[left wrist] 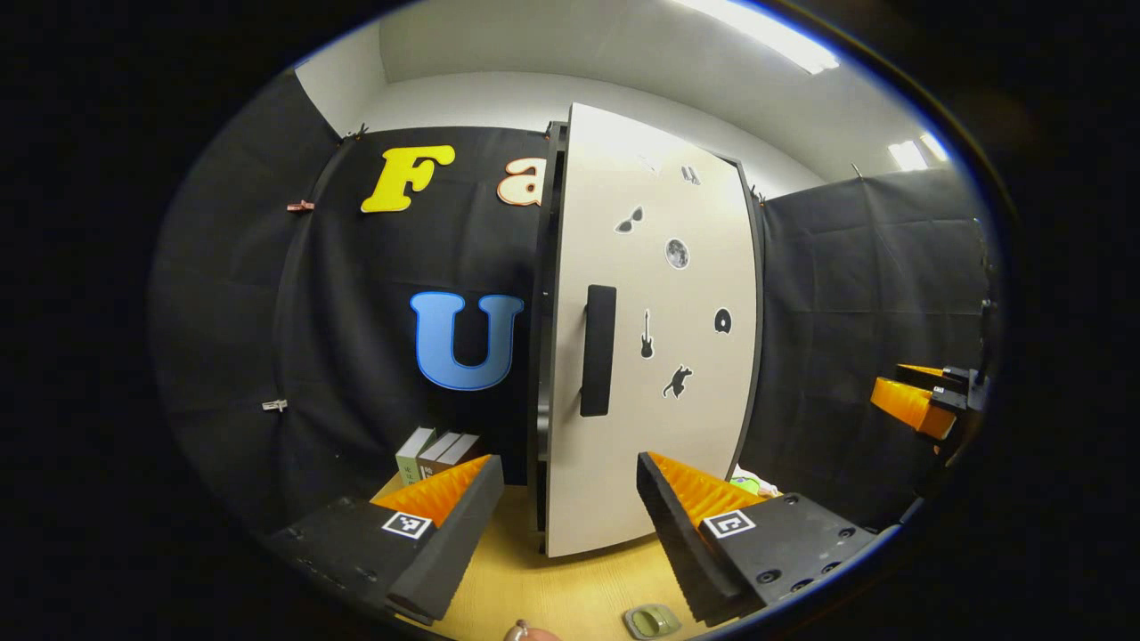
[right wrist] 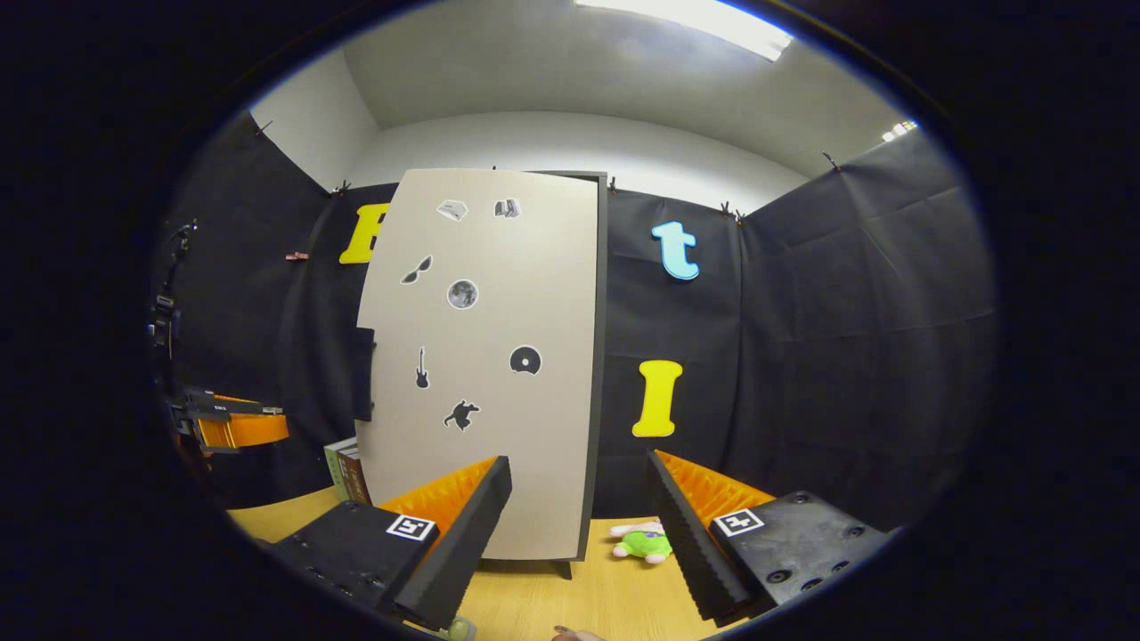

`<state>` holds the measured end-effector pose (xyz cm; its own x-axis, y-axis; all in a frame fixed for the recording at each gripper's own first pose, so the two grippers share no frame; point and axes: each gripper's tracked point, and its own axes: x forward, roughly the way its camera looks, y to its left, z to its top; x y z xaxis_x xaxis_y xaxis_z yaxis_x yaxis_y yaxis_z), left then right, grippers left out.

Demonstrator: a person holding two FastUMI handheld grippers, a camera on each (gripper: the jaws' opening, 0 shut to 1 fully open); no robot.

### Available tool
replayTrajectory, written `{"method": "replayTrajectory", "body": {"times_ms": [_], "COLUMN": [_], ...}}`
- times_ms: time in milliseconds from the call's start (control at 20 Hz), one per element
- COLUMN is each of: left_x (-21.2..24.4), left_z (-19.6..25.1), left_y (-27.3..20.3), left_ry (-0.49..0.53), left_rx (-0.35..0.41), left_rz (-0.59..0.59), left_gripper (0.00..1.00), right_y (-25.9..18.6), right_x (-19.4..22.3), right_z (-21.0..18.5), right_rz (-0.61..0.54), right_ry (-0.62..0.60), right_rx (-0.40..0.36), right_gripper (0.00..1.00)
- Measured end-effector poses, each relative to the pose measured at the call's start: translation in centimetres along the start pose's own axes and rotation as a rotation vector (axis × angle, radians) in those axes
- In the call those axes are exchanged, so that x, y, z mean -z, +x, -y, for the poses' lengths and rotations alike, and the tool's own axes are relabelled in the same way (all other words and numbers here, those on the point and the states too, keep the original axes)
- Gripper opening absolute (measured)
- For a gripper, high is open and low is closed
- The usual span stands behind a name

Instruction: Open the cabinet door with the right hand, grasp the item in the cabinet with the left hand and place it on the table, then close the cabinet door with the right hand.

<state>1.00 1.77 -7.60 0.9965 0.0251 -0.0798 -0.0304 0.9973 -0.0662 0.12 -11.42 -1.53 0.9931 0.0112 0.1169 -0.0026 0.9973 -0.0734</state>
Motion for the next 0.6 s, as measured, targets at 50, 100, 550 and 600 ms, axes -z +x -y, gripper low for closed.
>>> {"method": "replayTrajectory", "body": {"times_ms": [50, 100, 550, 600], "left_x": [-0.1, -0.1, -0.9, -1.0], "left_z": [-0.2, -0.2, 0.2, 0.3], "left_y": [0.0, 0.0, 0.2, 0.1], "left_ry": [0.001, 0.003, 0.025, 0.028], "left_rx": [-0.001, -0.001, 0.007, 0.012], "left_rz": [0.002, 0.002, 0.015, 0.019], "left_gripper": [0.95, 0.95, 0.95, 0.95], "right_y": [0.0, -0.2, 0.1, 0.2], "right_x": [0.0, -0.1, 0.3, 0.3], "right_z": [0.1, 0.2, -0.7, -0.8], "right_rz": [-0.001, 0.001, -0.01, -0.008], "right_ry": [-0.002, -0.004, 0.001, -0.003], "right_rx": [0.005, 0.009, -0.002, -0.004], "right_gripper": [0.97, 0.97, 0.97, 0.97]}}
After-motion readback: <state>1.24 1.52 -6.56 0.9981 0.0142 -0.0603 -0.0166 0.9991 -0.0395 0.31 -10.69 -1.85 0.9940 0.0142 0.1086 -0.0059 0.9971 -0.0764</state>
